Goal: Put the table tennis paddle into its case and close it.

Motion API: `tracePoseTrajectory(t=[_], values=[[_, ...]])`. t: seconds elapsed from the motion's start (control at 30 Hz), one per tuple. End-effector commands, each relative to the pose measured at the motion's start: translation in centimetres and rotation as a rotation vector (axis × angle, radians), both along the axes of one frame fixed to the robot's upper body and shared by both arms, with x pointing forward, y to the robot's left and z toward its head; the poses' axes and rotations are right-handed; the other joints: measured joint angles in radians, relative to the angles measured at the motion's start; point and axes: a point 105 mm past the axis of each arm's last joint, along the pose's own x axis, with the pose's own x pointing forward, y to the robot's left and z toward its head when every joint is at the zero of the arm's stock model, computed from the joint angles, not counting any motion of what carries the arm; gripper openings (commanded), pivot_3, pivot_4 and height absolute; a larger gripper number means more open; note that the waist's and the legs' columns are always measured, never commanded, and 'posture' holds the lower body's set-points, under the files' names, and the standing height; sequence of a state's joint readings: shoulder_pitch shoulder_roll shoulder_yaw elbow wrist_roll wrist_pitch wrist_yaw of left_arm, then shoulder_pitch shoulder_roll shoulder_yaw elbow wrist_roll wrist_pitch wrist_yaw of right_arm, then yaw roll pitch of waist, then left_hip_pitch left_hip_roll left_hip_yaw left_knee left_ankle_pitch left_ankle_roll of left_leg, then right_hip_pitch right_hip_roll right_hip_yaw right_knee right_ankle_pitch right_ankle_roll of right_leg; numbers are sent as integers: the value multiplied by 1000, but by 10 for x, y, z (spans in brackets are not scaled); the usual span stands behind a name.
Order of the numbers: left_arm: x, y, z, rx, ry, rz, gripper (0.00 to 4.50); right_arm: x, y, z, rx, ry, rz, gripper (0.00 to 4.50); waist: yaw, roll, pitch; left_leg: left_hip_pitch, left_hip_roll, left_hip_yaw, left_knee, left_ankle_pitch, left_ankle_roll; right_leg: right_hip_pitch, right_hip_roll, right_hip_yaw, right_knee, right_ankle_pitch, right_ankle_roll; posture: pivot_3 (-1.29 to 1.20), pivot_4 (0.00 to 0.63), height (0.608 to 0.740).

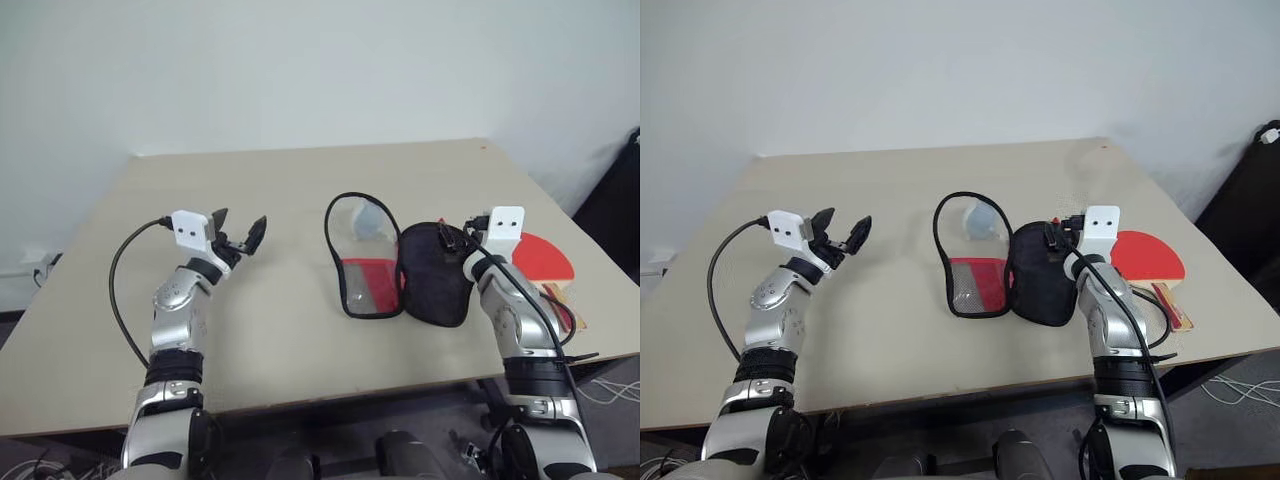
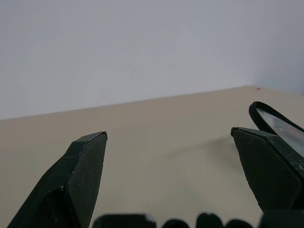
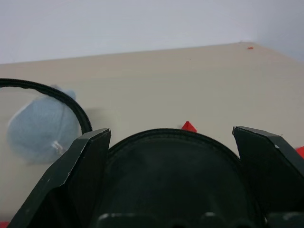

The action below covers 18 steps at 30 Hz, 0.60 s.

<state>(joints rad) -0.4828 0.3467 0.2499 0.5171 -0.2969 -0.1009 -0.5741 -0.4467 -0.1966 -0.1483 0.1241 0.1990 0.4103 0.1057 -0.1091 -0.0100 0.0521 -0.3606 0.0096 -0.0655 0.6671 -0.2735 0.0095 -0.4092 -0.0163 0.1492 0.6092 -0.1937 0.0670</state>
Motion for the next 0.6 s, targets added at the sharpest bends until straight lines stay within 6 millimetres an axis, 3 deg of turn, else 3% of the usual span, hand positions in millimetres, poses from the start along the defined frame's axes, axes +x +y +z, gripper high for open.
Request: tracePoseTrajectory(t=[0.03, 0.3, 0.6], values=[[0, 0, 18, 6, -51, -1, 4500, 4, 0, 15, 22, -57, 0, 4446, 0, 0, 0, 0, 0, 0, 0, 0, 0, 0, 0, 0, 0, 0, 0, 0, 0, 740], [4, -15, 18, -10, -42, -41, 4500, 2, -9, 13, 16, -51, -31, 4446, 0, 0, 0, 0, 0, 0, 0, 0, 0, 0, 0, 0, 0, 0, 0, 0, 0, 740], [10, -75, 18, -71, -40, -215, 4500, -11, -34, 25, -25, -81, -77, 4446, 0, 0, 0, -1, 0, 0, 0, 0, 0, 0, 0, 0, -1, 0, 0, 0, 0, 740]])
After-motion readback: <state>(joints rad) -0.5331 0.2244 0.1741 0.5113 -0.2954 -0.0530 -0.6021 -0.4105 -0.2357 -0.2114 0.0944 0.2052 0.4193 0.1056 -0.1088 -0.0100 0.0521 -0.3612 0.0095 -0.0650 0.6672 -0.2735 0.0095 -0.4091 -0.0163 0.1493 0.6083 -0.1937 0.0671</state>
